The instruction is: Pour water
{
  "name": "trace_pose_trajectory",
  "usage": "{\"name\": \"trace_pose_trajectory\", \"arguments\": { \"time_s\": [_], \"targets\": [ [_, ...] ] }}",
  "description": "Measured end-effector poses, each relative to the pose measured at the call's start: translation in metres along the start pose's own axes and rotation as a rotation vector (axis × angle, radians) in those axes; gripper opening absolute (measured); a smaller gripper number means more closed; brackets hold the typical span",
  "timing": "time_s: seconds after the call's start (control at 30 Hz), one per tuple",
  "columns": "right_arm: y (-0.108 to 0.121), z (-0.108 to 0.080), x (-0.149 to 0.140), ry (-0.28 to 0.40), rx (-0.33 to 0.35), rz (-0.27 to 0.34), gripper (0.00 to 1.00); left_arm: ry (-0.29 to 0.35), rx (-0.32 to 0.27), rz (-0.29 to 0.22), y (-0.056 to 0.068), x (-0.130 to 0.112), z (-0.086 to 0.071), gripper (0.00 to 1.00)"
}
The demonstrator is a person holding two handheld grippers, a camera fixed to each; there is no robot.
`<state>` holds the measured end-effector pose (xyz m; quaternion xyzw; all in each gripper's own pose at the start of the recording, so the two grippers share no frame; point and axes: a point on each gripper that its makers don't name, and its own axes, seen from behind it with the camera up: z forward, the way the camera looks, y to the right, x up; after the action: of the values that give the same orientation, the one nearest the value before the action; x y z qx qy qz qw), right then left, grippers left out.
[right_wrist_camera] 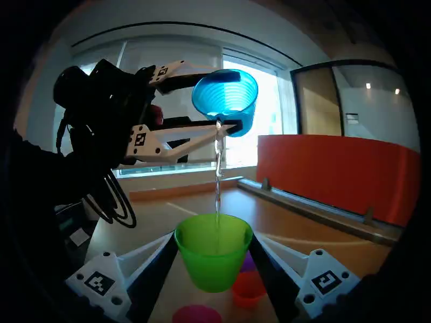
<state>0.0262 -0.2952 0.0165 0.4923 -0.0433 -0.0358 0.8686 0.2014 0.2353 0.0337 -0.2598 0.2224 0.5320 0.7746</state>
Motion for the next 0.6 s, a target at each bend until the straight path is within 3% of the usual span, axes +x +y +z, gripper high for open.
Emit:
{"name": "trace_pose_trajectory", "arguments": {
  "time_s": [0.6],
  "targets": [
    [-0.0004,-0.0006,0.0064,0.020,0.000,0.001,0.91,0.005,0.001,0.039,-0.0024,0.0071,-0.0024,0.87]
  ]
}}
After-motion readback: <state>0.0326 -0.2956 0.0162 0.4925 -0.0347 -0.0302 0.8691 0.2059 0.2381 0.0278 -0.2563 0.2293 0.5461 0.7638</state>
